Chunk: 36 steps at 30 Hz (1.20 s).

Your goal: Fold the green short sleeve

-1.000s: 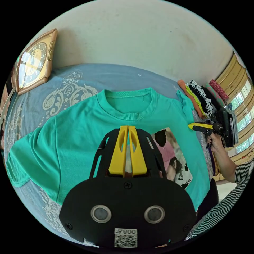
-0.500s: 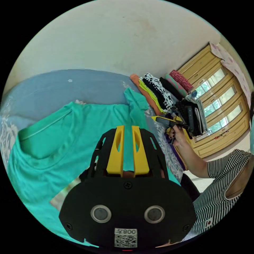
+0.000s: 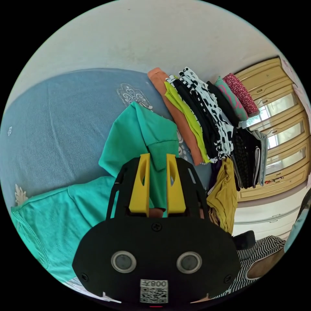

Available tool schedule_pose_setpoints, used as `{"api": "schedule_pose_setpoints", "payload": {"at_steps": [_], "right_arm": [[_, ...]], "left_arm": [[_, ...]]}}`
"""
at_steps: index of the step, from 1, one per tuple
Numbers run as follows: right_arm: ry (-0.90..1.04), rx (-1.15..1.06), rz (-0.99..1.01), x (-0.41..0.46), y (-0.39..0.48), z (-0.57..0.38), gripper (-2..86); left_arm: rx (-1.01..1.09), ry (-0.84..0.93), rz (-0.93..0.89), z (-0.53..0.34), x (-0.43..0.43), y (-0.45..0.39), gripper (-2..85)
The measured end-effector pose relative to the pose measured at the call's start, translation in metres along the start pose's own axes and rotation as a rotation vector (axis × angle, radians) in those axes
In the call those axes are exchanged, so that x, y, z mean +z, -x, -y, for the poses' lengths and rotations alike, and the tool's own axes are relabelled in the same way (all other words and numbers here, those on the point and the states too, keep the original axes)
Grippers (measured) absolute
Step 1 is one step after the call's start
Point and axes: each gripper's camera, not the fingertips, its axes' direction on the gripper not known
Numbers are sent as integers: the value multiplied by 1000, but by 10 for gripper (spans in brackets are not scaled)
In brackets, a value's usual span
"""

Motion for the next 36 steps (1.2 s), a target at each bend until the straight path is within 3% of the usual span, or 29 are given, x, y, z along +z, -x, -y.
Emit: {"api": "schedule_pose_setpoints", "payload": {"at_steps": [9, 15, 21, 26, 36], "right_arm": [[79, -16, 8, 16, -12, -43, 1], [58, 5, 49, 14, -32, -72, 2], [-91, 157, 287, -8, -97, -111, 12], [-319, 385, 663, -30, -175, -153, 43], [-506, 539, 838, -49, -198, -146, 86]], "left_arm": [[11, -5, 42, 20, -11, -27, 19], [46, -37, -50, 15, -47, -41, 12], [46, -89, -214, -14, -102, -40, 9], [-8, -131, -340, -52, -143, -23, 8], [-75, -147, -438, -135, -194, 9, 7]]}}
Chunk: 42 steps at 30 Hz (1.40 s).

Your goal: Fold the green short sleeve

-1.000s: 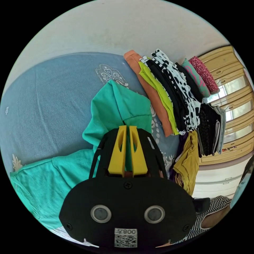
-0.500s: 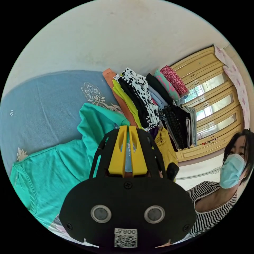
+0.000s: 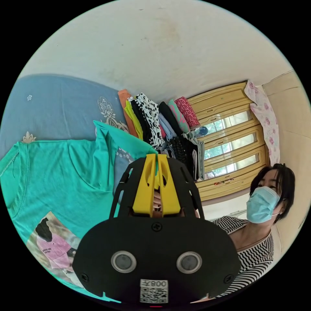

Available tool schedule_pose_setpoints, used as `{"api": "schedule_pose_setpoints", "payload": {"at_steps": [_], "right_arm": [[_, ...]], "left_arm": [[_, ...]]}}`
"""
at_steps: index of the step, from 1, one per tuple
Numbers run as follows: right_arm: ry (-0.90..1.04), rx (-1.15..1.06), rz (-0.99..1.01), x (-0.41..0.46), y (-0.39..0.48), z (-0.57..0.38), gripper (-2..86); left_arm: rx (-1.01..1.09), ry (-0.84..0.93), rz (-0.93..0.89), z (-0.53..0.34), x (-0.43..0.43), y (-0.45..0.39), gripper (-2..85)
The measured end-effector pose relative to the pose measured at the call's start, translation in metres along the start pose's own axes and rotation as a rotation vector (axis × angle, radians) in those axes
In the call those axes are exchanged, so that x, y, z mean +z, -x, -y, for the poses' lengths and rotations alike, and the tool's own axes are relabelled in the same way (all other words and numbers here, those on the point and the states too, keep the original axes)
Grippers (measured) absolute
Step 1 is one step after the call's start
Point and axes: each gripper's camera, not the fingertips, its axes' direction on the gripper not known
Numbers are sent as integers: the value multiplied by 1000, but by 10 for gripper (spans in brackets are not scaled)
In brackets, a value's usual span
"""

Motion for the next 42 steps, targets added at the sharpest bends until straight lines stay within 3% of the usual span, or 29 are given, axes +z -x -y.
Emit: {"api": "schedule_pose_setpoints", "payload": {"at_steps": [11, 27, 35, 42], "right_arm": [[-1, 113, 136, 45, 35, -13, 82], [101, 31, 31, 154, 194, 19, 31], [241, -234, -35, 281, 379, -6, 23], [469, -226, -69, 437, 428, -81, 20]], "left_arm": [[-38, 15, 5, -71, -64, 33, 8], [-61, -35, -11, -175, -165, 99, 8], [121, -8, 100, -237, -259, 92, 8], [-8, 67, 241, -355, -344, 166, 8]]}}
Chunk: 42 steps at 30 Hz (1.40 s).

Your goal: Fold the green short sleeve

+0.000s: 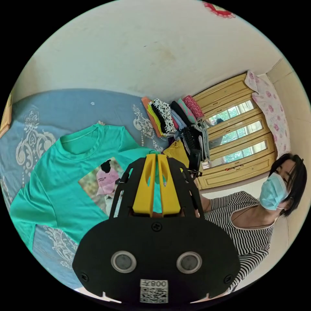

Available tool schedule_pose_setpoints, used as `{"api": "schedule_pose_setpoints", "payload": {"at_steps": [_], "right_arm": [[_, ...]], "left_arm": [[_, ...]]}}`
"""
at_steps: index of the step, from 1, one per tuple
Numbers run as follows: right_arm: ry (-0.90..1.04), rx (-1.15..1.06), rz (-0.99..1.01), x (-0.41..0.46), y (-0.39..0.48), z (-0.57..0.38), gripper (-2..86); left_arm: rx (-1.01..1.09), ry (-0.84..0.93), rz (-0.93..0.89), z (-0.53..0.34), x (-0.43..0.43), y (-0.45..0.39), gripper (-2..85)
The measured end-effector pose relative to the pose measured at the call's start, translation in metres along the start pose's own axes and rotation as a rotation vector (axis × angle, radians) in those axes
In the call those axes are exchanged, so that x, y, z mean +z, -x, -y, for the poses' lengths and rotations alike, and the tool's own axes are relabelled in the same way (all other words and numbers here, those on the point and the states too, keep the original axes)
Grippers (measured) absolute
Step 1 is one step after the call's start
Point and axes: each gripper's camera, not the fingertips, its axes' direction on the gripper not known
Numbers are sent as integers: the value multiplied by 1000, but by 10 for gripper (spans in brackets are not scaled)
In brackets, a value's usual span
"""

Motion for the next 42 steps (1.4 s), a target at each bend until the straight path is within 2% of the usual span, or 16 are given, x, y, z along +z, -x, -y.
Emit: {"api": "schedule_pose_setpoints", "payload": {"at_steps": [7, 14, 23, 26, 33, 35, 42], "right_arm": [[159, 19, -2, 129, 49, 37, 18], [326, -5, -90, 241, 92, 72, 16], [523, 23, -153, 366, 110, 106, 15], [517, 33, -118, 383, 121, 120, 14], [577, 168, -126, 421, 100, 138, 12], [573, 227, -87, 426, 94, 140, 9], [551, 256, -66, 434, 106, 156, 2]], "left_arm": [[-93, -40, -27, -92, -26, 83, 8], [-167, 46, 98, -171, -26, 165, 8], [-325, 54, 110, -262, -10, 272, 9], [-328, 14, 75, -286, -11, 293, 9], [-430, 41, 183, -337, 20, 351, 13], [-426, 19, 147, -350, 26, 359, 15], [-433, -7, 205, -402, 36, 372, 14]]}}
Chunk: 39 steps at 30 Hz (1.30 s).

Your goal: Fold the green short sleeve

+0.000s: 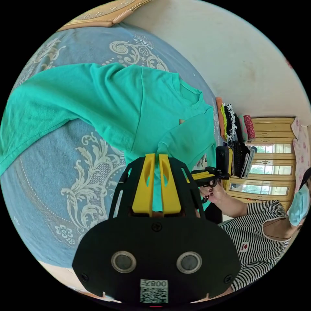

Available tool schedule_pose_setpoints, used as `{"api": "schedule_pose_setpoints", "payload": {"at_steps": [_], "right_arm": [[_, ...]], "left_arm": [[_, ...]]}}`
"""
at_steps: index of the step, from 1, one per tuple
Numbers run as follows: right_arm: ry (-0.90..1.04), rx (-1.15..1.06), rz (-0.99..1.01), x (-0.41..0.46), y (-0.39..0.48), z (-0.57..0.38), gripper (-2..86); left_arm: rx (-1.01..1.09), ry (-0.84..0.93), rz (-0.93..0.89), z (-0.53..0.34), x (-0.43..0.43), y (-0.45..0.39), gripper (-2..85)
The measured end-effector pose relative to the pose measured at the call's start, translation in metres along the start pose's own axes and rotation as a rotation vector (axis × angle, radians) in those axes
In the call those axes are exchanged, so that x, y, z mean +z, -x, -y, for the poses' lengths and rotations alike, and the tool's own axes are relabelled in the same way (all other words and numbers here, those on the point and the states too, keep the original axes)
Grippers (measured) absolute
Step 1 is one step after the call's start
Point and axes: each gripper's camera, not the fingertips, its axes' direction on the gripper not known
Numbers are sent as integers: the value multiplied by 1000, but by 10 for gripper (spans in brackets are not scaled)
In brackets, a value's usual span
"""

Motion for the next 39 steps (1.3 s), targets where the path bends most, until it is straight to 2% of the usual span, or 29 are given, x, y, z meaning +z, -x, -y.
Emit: {"api": "schedule_pose_setpoints", "payload": {"at_steps": [3, 6, 11, 14, 16, 19, 21, 24, 29, 32, 35, 39], "right_arm": [[-30, -7, 61, -6, 13, 7, 1], [-37, -21, 25, -12, 29, 13, 0], [-30, -11, -73, -13, 41, 18, -1], [-30, -34, -125, -15, 52, 20, -1], [-42, -62, -51, -21, 60, 20, -1], [-46, -100, 63, -33, 75, 20, 0], [-13, -120, 58, -38, 85, 17, 1], [11, -178, -15, -54, 105, 6, 3], [-52, -315, -344, -98, 139, 3, 19], [27, -338, -481, -92, 139, 12, 32], [135, -321, -545, -81, 131, 14, 22], [83, -393, -519, -98, 146, -9, 9]], "left_arm": [[3, -84, -77, -14, -8, 4, 13], [29, -155, -90, -25, -16, 0, 12], [-33, -84, -40, -38, 10, 11, 12], [-57, -136, -97, -49, 12, 12, 14], [-46, -184, -97, -56, 6, 6, 16], [-40, -276, 3, -68, -4, -7, 22], [-46, -331, 28, -79, -5, -15, 32], [-23, -321, -21, -96, 10, -31, 47], [-19, -207, 58, -115, 56, -65, 58], [-28, -187, 76, -113, 74, -82, 43], [-29, -213, 75, -111, 71, -103, 28], [65, -299, 179, -119, 50, -153, 21]]}}
